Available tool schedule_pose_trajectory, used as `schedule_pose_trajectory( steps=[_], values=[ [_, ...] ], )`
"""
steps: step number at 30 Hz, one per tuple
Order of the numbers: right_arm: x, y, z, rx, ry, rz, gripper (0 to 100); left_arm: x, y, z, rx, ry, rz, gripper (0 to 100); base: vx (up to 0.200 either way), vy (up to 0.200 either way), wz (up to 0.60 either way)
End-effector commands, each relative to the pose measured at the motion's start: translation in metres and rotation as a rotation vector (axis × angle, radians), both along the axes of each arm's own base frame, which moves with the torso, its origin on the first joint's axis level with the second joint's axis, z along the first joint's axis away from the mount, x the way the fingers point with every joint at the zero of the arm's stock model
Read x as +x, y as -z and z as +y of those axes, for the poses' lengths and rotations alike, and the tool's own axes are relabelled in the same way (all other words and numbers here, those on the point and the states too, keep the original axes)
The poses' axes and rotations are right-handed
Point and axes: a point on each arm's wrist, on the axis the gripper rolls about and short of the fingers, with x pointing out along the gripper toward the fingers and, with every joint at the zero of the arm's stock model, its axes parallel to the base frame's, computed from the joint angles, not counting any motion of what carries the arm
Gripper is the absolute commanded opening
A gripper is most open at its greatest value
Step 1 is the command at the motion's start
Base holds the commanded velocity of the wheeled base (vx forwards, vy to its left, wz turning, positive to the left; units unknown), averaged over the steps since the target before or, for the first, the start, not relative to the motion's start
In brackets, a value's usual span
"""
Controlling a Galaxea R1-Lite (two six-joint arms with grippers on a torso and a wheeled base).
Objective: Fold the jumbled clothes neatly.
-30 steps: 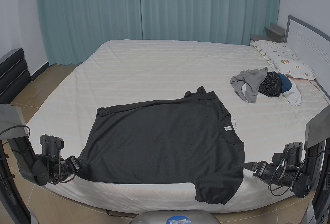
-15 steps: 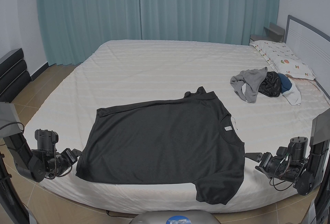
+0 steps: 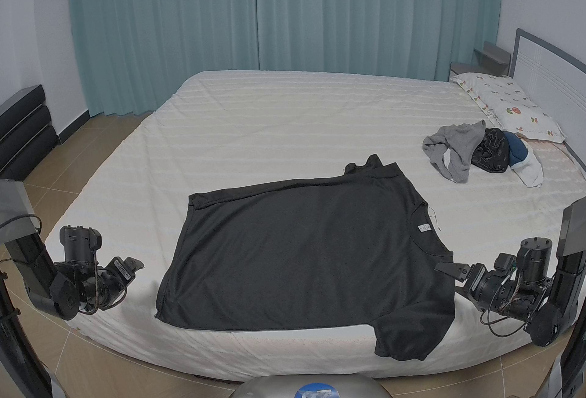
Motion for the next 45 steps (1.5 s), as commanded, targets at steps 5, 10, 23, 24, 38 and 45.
schedule_pose_trajectory(
  steps=[5, 10, 23, 24, 38, 45],
  values=[
    [0.001, -0.003, 0.000, 0.003, 0.002, -0.018, 100, 0.006, -0.009, 0.000, -0.097, 0.004, -0.050, 100, 0.080, 0.000, 0.00],
    [0.001, -0.003, -0.001, 0.002, 0.005, -0.021, 100, 0.014, -0.018, -0.003, -0.102, 0.018, -0.099, 100, 0.200, 0.000, 0.00],
    [0.004, -0.001, -0.003, 0.009, 0.016, -0.017, 100, 0.087, -0.047, -0.025, -0.133, 0.073, -0.211, 100, 0.031, 0.000, 0.00],
    [0.005, 0.000, -0.003, 0.009, 0.015, -0.013, 100, 0.105, -0.049, -0.034, -0.150, 0.084, -0.213, 100, 0.000, 0.000, 0.00],
    [0.006, 0.009, -0.003, 0.007, 0.014, 0.024, 100, 0.170, -0.023, -0.084, -0.200, 0.227, -0.150, 100, 0.000, 0.000, 0.00],
    [0.006, 0.012, -0.002, 0.004, 0.012, 0.039, 100, 0.199, -0.005, -0.102, -0.196, 0.254, -0.086, 100, 0.000, 0.000, 0.00]
  ],
)
